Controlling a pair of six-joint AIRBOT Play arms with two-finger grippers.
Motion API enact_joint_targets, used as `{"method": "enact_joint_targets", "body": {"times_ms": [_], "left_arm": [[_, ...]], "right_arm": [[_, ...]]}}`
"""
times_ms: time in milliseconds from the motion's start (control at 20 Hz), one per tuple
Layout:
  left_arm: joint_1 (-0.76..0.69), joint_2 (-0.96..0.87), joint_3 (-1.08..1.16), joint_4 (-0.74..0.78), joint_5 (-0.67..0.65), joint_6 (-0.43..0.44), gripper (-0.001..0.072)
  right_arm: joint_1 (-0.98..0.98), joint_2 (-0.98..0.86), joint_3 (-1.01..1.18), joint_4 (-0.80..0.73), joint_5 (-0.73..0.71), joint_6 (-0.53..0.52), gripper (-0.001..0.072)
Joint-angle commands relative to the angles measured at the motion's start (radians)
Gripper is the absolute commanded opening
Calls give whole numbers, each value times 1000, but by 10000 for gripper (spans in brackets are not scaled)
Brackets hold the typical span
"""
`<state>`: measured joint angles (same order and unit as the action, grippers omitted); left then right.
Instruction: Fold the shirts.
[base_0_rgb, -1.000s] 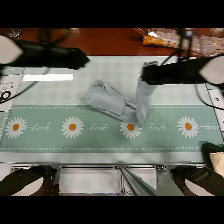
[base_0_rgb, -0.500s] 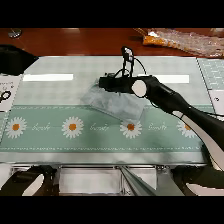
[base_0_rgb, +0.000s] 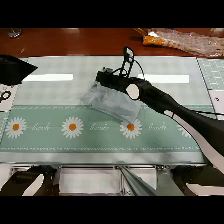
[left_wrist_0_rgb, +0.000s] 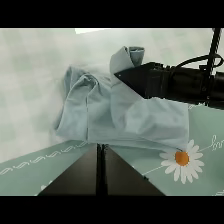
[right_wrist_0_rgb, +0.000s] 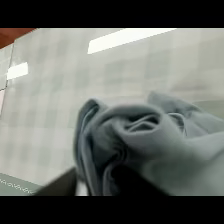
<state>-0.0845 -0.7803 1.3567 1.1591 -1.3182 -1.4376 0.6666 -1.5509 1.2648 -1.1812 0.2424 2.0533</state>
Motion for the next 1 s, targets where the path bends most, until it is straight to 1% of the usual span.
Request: {"method": "enact_joint_targets", "body": {"times_ms": [0,100,200,300,350,450,500,550,600,650,700,750,850,950], "left_arm": [[1,2,-4,1,-12,0,18],[1,2,-4,1,-12,0,18],[1,2,-4,2,-12,2,18],[1,2,-4,2,-12,4,18],[1,2,-4,5,-12,4,18],[1,0,-4,18,-11,11,18],[1,0,-4,29,-11,12,18],[1,-1,-4,40,-11,12,18],[1,0,-4,50,-11,11,18],[1,0,-4,54,-11,11,18],[1,-1,-4,57,-11,11,18],[1,-2,-4,58,-11,11,18],[1,-7,-4,57,-11,11,18],[1,-7,-4,57,-11,11,18]], "right_arm": [[1,16,0,-18,68,-16,438],[-5,53,0,-117,167,-45,438],[-40,108,0,-244,312,-46,438],[-103,185,0,-392,521,-53,438],[-143,227,0,-480,655,-79,438],[-233,293,-6,-642,939,-189,437],[-293,327,-41,-668,1031,-254,437],[-358,365,-103,-632,1057,-282,438],[-426,407,-189,-532,1033,-294,438],[-496,450,-301,-365,968,-326,444],[-548,484,-418,-194,885,-354,481],[-578,505,-522,-60,792,-379,490],[-589,510,-687,181,578,-431,492],[-569,490,-774,437,397,-506,491]]}}
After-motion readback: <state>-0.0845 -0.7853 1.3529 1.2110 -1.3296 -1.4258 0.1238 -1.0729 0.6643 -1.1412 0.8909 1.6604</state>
